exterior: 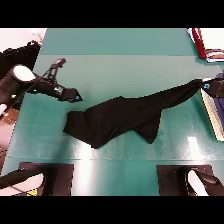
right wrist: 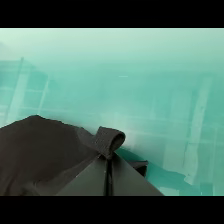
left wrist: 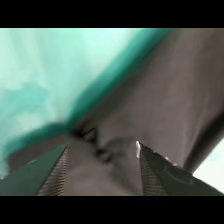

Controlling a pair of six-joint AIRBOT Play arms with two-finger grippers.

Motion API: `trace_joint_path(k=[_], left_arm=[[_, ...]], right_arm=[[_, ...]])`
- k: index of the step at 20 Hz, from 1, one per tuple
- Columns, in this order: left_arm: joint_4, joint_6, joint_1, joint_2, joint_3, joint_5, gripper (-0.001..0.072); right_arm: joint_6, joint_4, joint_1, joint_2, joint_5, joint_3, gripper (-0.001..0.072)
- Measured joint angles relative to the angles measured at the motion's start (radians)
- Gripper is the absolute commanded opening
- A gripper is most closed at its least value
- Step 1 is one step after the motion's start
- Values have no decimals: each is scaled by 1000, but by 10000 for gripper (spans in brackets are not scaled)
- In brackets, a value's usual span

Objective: Fold the shirts.

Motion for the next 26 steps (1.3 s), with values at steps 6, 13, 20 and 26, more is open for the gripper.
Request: trace_joint_path(k=[6,13,20,26], left_arm=[[-69,73,-47,-166,3,-7,500],[-64,85,-67,-198,3,-13,133],[-40,39,-69,-171,39,-34,21],[104,-32,-69,77,337,-42,22]], right_arm=[[0,0,0,0,0,0,16],[0,0,0,0,0,0,16],[0,0,0,0,-7,20,16],[0,1,0,-24,-21,275,16]])
